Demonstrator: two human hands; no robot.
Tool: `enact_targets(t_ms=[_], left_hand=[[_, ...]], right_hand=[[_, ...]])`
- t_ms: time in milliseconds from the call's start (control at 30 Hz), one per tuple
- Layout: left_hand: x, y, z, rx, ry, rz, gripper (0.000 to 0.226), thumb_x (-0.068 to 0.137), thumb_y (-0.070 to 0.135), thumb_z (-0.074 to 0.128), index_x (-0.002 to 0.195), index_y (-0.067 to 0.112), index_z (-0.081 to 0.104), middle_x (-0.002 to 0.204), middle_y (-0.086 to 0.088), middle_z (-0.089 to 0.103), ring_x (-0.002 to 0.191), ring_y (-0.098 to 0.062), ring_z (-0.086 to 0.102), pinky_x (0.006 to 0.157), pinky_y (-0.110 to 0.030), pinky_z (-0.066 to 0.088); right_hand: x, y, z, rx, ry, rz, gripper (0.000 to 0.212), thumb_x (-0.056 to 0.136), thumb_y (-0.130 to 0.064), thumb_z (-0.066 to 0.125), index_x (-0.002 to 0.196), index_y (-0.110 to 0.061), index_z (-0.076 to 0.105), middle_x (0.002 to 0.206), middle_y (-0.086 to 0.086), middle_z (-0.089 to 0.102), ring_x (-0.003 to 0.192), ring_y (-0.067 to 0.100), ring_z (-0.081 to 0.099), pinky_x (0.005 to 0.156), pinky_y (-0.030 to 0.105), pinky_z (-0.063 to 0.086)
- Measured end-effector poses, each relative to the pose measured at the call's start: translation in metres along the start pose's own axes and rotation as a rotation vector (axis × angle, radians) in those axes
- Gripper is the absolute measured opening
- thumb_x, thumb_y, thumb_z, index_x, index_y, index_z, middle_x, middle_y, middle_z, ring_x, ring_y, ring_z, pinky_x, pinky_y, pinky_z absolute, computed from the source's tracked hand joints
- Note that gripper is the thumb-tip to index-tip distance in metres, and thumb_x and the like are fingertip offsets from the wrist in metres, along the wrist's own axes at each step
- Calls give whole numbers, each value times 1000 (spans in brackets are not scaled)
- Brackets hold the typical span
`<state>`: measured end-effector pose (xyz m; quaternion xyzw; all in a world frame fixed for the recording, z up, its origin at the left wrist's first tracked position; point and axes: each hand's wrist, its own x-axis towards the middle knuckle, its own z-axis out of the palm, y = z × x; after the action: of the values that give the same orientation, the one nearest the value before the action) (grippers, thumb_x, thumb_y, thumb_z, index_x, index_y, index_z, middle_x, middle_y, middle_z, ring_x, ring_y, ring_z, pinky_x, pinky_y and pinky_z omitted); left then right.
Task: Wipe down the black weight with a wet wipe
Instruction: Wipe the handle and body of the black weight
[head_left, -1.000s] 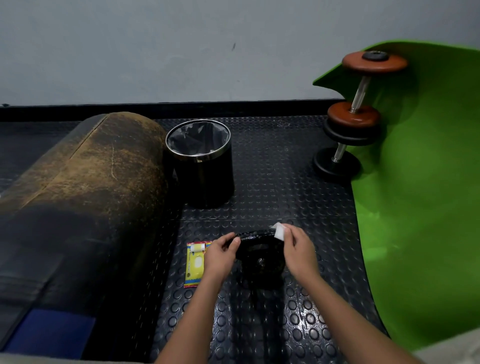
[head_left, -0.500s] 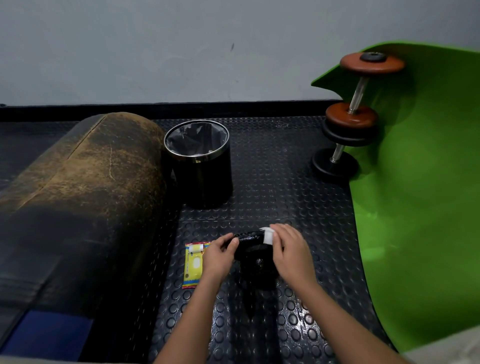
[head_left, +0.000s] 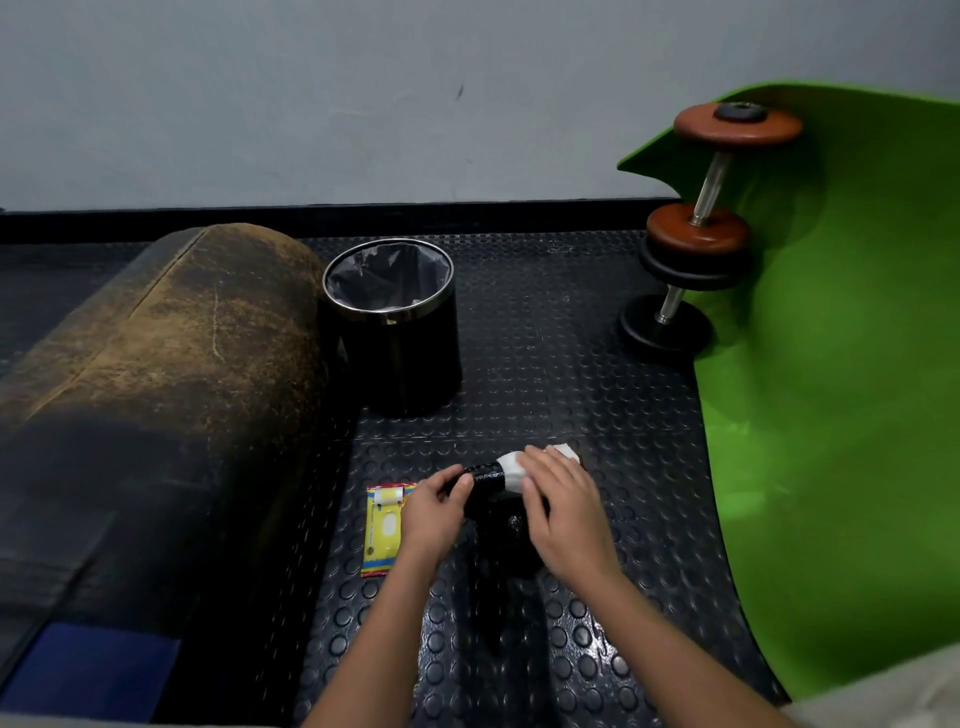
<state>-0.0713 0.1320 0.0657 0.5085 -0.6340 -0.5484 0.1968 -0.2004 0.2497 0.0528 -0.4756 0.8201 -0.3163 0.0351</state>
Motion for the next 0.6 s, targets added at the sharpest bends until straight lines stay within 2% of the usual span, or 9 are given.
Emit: enact_targets(t_ms=[100,167,267,300,333,367,433,500,600], left_hand=[[-1,-1,-1,-16,-6,-2,39,92,31,60,128,17,59,123,2,64,103,-5,57,89,-16,41],[-1,-1,-1,-31,-18,-5,40,92,31,59,130,17,58,125,3,62,104,-4,56,90,-17,41],[-1,-2,-1,-38,-20,-2,40,92,31,59,130,17,58,126,2,62,105,-5,56,92,-18,42],[-1,-2,-1,-36,-18,-1,40,92,31,60,130,17,58,125,1,62,105,-5,56,92,-18,42],[-1,-2,-1,-34,-17,-2,40,92,32,60,130,18,58,125,2,63,105,-6,56,91,-18,42],[0,-2,-1,-29,-16,-3,40,92,33,60,129,18,58,125,2,63,106,-6,57,91,-18,42],[0,-2,0,-10,-11,2,39,91,34,60,128,20,59,124,3,64,106,-6,57,91,-18,42],[1,-2,0,0,-6,3,38,91,33,60,127,19,60,123,3,64,104,-6,57,91,-17,41],[1,-2,0,2,-1,0,38,91,32,61,126,19,61,122,3,64,103,-5,57,91,-17,41]], right_hand=[[-4,11,0,165,98,169,40,105,-35,36,140,-28,55,146,-15,48,141,4,33,119,33,27],[4,11,-2,260,85,323,41,106,-35,33,140,-24,54,144,-10,50,136,7,39,114,31,33],[25,6,-7,352,-12,542,41,106,-34,28,126,-19,61,130,-3,58,113,11,51,92,29,41],[29,4,-8,302,-42,524,42,106,-33,26,118,-18,63,125,-1,60,111,14,52,90,30,41],[32,2,-7,208,-63,456,42,106,-32,25,115,-17,64,123,0,61,115,17,52,94,32,42],[32,-1,-4,101,-78,370,43,106,-32,25,119,-17,64,127,0,61,124,20,50,104,34,39],[27,-6,1,-62,-84,200,47,107,-35,25,137,-18,57,143,-3,53,142,18,36,121,36,20],[19,-10,4,-81,-80,73,46,106,-38,28,143,-23,51,148,-10,48,144,11,30,123,33,11],[6,-6,0,-17,-11,-14,41,105,-37,36,140,-28,55,145,-15,50,141,3,34,121,32,19]])
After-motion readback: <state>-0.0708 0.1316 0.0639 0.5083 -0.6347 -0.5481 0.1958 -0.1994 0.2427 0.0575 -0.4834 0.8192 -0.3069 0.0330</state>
